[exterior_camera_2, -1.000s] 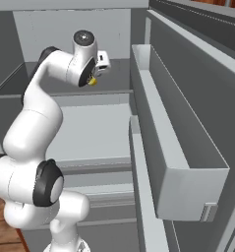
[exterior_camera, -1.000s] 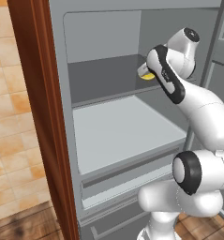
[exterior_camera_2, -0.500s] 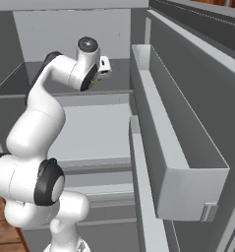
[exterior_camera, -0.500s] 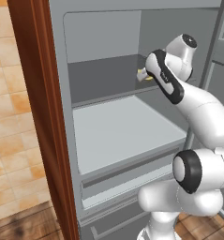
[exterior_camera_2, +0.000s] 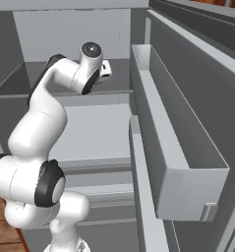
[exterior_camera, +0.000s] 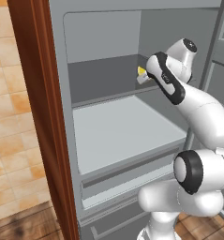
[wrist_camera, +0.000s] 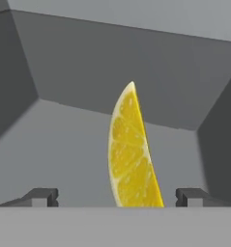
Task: Grab the lemon wedges from the fridge, place them in the blender, close the lid, and turn on the blender to create a marinade.
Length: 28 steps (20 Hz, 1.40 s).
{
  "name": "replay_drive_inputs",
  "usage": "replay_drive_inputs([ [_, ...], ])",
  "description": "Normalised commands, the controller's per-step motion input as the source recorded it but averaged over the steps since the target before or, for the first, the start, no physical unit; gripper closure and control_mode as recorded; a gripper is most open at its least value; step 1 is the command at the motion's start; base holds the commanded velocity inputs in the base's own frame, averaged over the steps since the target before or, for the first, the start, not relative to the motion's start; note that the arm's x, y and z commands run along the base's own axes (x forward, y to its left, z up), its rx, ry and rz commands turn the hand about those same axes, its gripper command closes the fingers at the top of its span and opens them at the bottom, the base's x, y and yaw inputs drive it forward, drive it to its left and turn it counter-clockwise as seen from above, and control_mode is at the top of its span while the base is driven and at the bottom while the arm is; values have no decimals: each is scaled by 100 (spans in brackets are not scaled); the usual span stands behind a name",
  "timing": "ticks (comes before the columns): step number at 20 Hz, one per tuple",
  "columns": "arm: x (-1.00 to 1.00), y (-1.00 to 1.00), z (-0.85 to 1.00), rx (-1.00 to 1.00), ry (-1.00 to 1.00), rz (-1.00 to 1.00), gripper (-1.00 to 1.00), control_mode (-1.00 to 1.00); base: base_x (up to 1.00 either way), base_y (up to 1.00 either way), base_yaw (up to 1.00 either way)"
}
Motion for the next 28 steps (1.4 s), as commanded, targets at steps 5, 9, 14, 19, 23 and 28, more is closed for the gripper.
replay_drive_inputs([
  [5,8,14,-8,0,0,0,-100,-100,0,0,0],
  [9,25,4,11,0,0,0,-100,-100,0,0,0],
  [14,32,9,1,0,4,0,-100,-100,0,0,0],
  [19,19,1,10,0,1,0,-100,-100,0,0,0],
  [23,-15,-4,46,0,0,0,-100,-100,0,0,0],
  [28,-3,-4,52,0,0,0,-100,-100,0,0,0],
])
